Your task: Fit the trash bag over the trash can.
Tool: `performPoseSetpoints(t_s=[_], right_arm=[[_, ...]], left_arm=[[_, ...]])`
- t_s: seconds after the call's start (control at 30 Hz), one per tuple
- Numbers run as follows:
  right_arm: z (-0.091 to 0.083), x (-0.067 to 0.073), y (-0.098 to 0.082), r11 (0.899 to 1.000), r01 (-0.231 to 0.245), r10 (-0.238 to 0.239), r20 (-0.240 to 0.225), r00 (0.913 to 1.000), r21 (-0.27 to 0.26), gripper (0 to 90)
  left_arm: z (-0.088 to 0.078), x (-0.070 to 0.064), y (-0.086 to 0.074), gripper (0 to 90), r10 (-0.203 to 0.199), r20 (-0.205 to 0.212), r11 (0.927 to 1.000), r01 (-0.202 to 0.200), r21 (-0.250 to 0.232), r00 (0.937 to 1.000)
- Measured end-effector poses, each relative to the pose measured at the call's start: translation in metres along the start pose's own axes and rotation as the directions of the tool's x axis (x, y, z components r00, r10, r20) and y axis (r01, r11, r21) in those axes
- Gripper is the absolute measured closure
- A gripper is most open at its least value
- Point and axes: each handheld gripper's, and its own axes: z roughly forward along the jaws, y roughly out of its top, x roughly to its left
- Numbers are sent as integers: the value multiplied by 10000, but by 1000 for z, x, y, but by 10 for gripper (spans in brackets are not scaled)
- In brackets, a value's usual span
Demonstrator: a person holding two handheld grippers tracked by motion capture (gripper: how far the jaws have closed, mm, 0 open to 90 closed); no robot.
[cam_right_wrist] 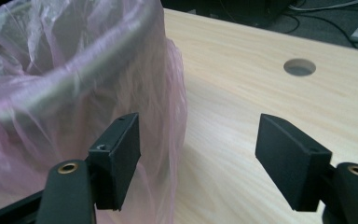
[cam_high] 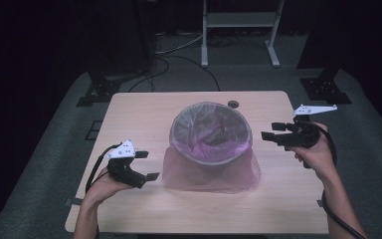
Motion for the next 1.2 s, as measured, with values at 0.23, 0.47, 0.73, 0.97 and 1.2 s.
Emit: performPoseSetpoints(t_s=[0.23, 0.47, 0.73, 0.97, 1.2], right_arm=[[0, -5, -26, 9997, -236, 236, 96, 9997, -42, 300], [2, -7, -49, 9990, -453, 452, 79, 9989, 67, 300], [4, -8, -77, 9973, -712, 710, 107, 9974, 203, 299], [2, -5, -97, 9960, -888, 886, 417, 9952, 39, 299], [-6, 5, -114, 9938, -1017, 1038, 490, 9934, -440, 292]], left_arm=[[3, 0, -2, 81, -57, 21, 9999, 57, 87, 10000], [5, 1, -4, 81, -77, 51, 9998, 76, 180, 10000], [3, 1, -6, 81, -155, -13, 9997, 155, 163, 9999], [4, 2, -8, 81, -188, -27, 9995, 189, 252, 9998], [1, 1, -7, 81, -172, -43, 9997, 173, 187, 9998]])
